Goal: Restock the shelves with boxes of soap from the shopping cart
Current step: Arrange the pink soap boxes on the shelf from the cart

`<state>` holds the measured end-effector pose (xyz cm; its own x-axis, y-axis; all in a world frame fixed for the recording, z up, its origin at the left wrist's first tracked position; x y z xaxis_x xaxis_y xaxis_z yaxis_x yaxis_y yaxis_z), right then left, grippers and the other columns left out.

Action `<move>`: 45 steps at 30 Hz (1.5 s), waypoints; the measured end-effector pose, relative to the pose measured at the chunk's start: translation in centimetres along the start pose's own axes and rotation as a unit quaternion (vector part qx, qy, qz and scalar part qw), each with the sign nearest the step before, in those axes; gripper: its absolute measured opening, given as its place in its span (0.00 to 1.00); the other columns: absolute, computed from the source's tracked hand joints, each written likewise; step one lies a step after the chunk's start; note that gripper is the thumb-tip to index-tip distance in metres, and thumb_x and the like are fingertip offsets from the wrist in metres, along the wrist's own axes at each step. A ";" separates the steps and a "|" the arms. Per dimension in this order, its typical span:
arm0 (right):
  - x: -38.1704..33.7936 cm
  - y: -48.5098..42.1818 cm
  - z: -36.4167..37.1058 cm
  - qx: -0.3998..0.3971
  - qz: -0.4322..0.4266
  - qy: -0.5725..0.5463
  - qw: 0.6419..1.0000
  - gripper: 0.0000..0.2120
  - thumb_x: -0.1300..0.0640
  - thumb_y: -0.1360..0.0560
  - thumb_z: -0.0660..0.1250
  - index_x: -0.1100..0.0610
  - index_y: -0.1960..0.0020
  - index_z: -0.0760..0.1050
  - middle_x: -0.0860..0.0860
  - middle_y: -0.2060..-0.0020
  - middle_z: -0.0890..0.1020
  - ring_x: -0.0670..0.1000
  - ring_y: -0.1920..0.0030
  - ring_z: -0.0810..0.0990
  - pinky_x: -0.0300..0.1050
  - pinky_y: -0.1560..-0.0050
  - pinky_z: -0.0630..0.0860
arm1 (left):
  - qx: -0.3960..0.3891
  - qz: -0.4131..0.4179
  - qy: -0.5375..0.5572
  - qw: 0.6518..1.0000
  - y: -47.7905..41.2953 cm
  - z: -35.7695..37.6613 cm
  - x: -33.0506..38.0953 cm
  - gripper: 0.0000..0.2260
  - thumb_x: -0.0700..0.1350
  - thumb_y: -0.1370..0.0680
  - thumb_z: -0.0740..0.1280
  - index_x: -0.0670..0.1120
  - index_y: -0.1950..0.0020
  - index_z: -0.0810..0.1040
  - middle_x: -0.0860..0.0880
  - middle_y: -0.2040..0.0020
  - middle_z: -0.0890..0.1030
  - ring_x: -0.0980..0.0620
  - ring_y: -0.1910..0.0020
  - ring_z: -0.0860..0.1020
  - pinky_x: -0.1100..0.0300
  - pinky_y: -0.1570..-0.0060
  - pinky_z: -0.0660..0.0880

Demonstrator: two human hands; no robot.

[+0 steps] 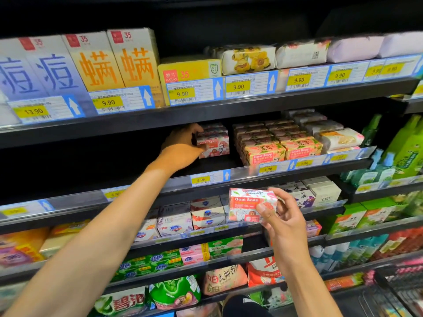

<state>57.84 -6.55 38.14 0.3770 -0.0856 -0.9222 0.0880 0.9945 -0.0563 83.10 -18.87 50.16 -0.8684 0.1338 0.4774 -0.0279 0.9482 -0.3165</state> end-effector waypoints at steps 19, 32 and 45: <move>-0.2 -3.7 5.1 -0.064 -0.363 0.407 0.836 0.20 0.52 0.20 0.71 0.56 0.30 0.74 0.49 0.37 0.76 0.49 0.34 0.74 0.46 0.33 0.72 | -0.030 -0.038 0.343 0.938 5.4 -3.5 1.5 0.15 0.40 0.27 0.77 0.55 0.45 0.82 0.56 0.49 0.86 0.60 0.48 0.83 0.66 0.49 0.79; 4.1 -4.9 4.1 -0.085 -0.405 0.525 0.744 0.18 0.55 0.21 0.70 0.57 0.33 0.78 0.52 0.36 0.76 0.56 0.35 0.73 0.52 0.34 0.72 | -0.048 -0.054 0.166 0.984 0.0 0.8 -1.3 0.19 0.39 0.29 0.78 0.53 0.42 0.79 0.58 0.52 0.78 0.55 0.51 0.78 0.61 0.50 0.76; 4.4 -4.9 4.0 -0.090 -0.389 0.526 0.751 0.20 0.57 0.24 0.67 0.57 0.33 0.76 0.53 0.35 0.75 0.57 0.34 0.72 0.55 0.35 0.73 | -0.014 -0.005 0.004 1.000 -0.7 1.9 -1.2 0.20 0.45 0.30 0.80 0.52 0.40 0.80 0.47 0.37 0.75 0.48 0.41 0.77 0.53 0.38 0.77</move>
<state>62.78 -12.08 35.90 -0.6701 -0.6434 -0.3703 -0.2567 0.6689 -0.6977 83.27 -20.28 48.26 -0.8640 0.1269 0.4872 -0.0226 0.9569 -0.2894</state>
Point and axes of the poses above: each hand's wrist, its own y-axis away from the middle knuckle, its own z-axis out of the palm, x = y × z, the point moved 2 cm from there along -y, towards the middle knuckle
